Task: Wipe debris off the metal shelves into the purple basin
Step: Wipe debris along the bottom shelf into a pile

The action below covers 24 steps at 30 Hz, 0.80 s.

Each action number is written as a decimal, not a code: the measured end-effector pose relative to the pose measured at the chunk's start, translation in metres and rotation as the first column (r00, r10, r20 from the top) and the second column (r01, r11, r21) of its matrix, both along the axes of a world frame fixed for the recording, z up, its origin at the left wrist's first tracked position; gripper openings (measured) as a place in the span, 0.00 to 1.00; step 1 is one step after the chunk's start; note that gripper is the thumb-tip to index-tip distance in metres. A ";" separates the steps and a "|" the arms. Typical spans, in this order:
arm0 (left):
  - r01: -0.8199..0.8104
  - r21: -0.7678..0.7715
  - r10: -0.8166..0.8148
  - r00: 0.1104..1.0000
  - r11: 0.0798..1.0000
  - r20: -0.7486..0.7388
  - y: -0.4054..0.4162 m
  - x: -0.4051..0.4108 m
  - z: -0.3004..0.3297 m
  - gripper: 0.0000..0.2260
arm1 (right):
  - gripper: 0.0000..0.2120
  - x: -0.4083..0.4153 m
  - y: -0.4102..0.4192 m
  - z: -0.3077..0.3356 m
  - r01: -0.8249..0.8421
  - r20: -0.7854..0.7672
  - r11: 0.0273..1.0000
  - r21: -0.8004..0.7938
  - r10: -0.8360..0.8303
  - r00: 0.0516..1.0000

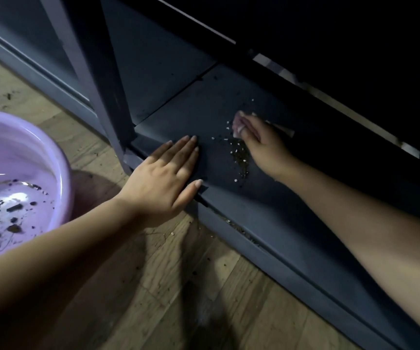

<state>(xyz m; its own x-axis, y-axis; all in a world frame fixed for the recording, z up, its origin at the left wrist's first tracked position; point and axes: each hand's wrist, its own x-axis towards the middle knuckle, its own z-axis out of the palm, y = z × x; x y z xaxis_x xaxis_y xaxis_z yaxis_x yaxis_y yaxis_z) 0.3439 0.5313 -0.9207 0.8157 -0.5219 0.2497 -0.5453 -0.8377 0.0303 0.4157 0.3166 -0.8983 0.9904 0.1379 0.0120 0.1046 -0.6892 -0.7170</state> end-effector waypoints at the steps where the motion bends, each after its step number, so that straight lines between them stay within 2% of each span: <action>1: -0.002 0.003 0.002 1.000 1.000 0.007 0.000 0.000 0.001 0.32 | 0.16 -0.002 -0.002 0.004 0.003 -0.039 0.998 0.056 -0.001 0.999; 3: -0.008 0.012 0.008 1.000 1.000 0.013 0.000 0.000 0.001 0.33 | 0.10 -0.001 -0.016 0.009 0.012 -0.054 0.993 0.117 -0.006 0.999; 6: -0.019 0.016 0.018 1.000 1.000 0.007 0.000 -0.001 0.002 0.33 | 0.13 -0.002 -0.050 0.017 0.158 0.018 0.976 0.149 -0.162 0.987; 9: -0.027 0.020 0.027 1.000 0.999 0.011 0.000 -0.001 0.001 0.32 | 0.17 -0.001 -0.097 0.012 0.339 0.041 0.940 0.037 -0.341 0.939; 13: -0.042 0.011 0.042 0.999 0.999 -0.001 0.000 -0.001 -0.001 0.32 | 0.20 0.028 -0.122 0.000 0.434 -0.007 0.901 0.007 -0.434 0.901; 18: -0.061 0.013 0.061 0.998 0.998 0.012 -0.001 -0.002 -0.001 0.32 | 0.19 0.060 -0.080 0.006 0.288 -0.033 0.956 0.048 -0.287 0.957; 21: -0.065 0.016 0.065 0.998 0.998 0.006 -0.002 -0.003 0.000 0.32 | 0.09 0.062 -0.043 0.002 0.131 0.009 0.989 0.063 -0.131 0.991; 22: -0.066 0.018 0.066 0.998 0.998 0.008 -0.002 -0.003 0.000 0.32 | 0.09 0.057 -0.028 0.000 0.070 0.045 0.997 0.040 -0.072 0.996; 24: -0.064 0.021 0.064 0.998 0.998 0.017 -0.002 -0.003 0.001 0.32 | 0.19 0.040 -0.001 0.000 -0.062 0.091 0.998 -0.023 0.064 0.994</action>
